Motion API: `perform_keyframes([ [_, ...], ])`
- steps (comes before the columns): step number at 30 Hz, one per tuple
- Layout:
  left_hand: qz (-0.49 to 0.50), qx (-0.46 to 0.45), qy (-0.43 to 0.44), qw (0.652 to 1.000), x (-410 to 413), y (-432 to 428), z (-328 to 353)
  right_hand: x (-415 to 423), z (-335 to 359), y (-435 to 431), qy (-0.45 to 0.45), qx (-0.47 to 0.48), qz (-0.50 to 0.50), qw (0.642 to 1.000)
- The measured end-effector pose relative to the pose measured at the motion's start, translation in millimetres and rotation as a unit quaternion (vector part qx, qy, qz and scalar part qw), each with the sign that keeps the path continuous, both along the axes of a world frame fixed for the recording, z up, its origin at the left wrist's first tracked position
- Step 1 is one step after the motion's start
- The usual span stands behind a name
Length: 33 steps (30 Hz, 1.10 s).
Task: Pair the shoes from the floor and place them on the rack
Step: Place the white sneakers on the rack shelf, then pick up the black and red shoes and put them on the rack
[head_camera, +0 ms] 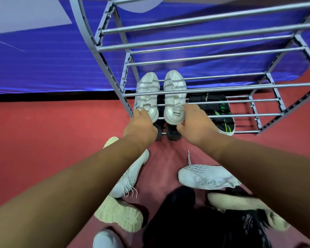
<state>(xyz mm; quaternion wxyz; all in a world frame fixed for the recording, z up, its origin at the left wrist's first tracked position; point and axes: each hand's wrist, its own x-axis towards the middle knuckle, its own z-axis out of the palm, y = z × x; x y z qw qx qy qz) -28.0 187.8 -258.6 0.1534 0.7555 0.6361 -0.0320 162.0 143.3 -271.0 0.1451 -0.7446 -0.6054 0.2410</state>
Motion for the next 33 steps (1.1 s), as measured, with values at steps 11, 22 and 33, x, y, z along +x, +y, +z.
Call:
perform_keyframes([
  [11,-0.242,-0.086,0.016,0.966,-6,-70,103,-7,61,-95,0.044,0.076,0.098,0.991],
  [22,-0.133,-0.230,0.091,0.960,-58,-113,47,-54,46,-129,-0.019,0.079,0.264,0.961],
  [33,-0.101,-0.279,0.120,0.948,-115,-157,-106,-53,-80,-148,-0.025,-0.130,0.240,0.962],
])
